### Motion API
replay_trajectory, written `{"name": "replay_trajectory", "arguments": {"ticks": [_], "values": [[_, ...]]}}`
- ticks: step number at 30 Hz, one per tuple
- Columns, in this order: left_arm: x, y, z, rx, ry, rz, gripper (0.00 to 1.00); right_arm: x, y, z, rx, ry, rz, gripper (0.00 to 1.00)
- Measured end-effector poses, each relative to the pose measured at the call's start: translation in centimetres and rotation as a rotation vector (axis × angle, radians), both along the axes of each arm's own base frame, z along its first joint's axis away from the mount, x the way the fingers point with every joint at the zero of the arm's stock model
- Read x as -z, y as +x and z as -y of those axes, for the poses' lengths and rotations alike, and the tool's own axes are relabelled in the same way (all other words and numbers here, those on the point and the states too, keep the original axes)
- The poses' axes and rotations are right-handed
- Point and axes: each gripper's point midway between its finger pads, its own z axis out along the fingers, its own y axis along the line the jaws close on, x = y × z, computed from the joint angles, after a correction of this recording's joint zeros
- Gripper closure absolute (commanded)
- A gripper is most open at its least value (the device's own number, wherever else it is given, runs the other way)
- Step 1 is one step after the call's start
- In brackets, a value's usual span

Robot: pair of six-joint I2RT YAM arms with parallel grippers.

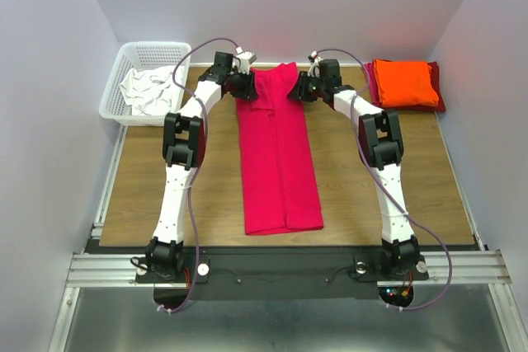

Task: Fold and stack the t-shirts
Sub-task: Fold the tshirt

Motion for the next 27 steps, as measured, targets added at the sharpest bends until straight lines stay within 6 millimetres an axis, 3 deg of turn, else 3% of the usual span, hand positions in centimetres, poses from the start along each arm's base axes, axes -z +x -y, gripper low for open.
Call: {"name": "replay_trajectory", "arguments": {"ticks": [6, 12, 20, 24, 27], "values": [[-0.2, 0.6, -0.1, -0.019, -0.024, 0.001, 0.55, 0.1, 0.3, 0.1, 0.023, 0.006, -0.003, 0.62], [-0.3, 1.0, -0.2, -0.021, -0.053, 0.005, 0.45, 0.4, 0.5, 0.6, 0.062, 0.005, 0.009, 0.62], [-0.6, 0.6, -0.2, -0.011, -0.090, 0.017, 0.41, 0.2, 1.2, 1.6, 0.097, -0.007, 0.023, 0.62], [-3.2, -0.2, -1.2, -0.014, -0.123, 0.029, 0.39, 0.2, 1.2, 2.6, 0.128, -0.022, 0.022, 0.62], [-7.4, -0.2, -2.7, -0.020, -0.151, 0.098, 0.39, 0.2, 1.4, 3.3, 0.146, -0.028, 0.022, 0.60]]}}
